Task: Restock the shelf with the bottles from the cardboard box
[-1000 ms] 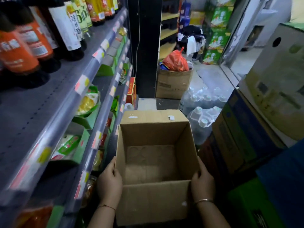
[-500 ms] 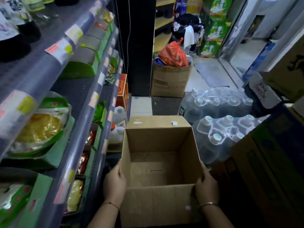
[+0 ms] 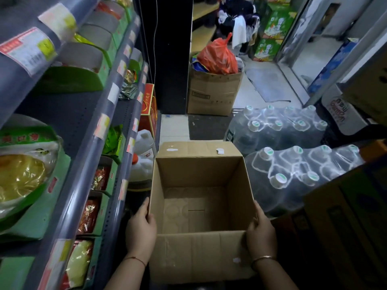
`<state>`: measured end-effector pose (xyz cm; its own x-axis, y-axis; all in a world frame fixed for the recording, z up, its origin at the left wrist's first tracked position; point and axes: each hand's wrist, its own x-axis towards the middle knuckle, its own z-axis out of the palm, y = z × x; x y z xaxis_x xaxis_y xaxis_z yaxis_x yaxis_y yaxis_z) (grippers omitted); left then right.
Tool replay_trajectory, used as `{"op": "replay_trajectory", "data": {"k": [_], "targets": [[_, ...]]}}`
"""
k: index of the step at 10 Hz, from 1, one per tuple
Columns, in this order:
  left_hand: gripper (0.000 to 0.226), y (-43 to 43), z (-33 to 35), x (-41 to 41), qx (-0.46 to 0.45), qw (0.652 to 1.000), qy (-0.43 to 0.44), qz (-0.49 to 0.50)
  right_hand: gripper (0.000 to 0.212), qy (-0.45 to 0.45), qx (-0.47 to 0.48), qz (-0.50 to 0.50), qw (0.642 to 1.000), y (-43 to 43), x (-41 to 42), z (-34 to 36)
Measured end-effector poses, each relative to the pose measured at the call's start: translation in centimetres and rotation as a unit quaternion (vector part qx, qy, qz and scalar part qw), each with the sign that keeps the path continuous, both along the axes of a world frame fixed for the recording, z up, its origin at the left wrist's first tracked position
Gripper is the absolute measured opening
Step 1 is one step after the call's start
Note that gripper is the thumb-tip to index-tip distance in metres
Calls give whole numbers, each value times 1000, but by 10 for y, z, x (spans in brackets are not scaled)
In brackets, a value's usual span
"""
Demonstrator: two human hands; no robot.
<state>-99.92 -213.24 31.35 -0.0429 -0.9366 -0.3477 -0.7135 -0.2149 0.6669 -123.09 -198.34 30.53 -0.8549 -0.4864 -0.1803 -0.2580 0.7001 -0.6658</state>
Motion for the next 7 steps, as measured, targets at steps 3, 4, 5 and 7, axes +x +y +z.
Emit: {"op": "replay_trajectory", "data": {"k": [3,4,5,7], "targets": [[60,11,18,3,56,998,35,3,54,2,33,49,998,0,2,9],[61,14,24,4,58,998,28,-5,50,-9,50,56,997,3,2,13],[58,20,34,4,60,998,20,-12,49,-18,69,61,996,8,5,24],[57,38,63,0,30,999,8,-39,47,-16,86,66,994,22,16,52]]}}
